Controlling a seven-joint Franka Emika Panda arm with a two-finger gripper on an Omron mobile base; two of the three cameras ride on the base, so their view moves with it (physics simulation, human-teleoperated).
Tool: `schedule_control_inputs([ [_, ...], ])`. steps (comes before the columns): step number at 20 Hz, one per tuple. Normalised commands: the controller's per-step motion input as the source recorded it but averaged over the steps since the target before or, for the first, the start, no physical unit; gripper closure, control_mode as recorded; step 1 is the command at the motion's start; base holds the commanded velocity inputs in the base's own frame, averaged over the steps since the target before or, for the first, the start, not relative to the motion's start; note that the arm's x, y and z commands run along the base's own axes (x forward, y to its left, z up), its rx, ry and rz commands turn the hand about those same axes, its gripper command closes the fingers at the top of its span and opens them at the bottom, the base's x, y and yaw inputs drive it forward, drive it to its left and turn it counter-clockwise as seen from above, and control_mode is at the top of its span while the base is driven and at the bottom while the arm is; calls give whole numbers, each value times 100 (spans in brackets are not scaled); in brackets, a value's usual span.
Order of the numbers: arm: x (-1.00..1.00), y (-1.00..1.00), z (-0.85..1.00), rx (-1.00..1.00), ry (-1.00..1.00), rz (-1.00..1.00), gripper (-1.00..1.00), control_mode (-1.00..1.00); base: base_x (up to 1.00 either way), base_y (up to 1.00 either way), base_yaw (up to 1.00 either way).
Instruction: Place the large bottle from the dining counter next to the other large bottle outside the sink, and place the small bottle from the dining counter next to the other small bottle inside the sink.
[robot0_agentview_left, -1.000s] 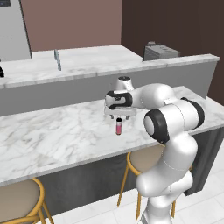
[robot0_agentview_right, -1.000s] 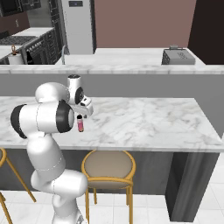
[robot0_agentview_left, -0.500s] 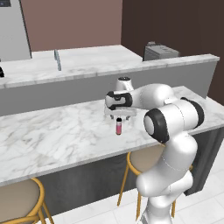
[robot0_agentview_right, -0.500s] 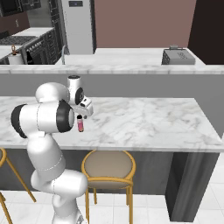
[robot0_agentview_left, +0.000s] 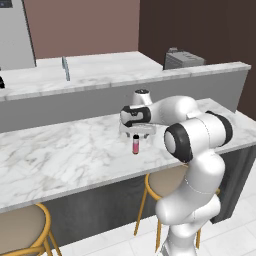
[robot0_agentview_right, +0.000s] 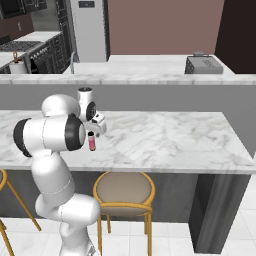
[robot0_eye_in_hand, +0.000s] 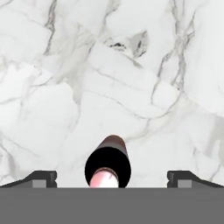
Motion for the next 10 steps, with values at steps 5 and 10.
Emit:
schedule_control_inputs([
  [5,1,0,-13,0,0,-2,-100,-100,0,0,0],
  [10,0,0,-7,0,0,-1,-100,-100,0,0,0],
])
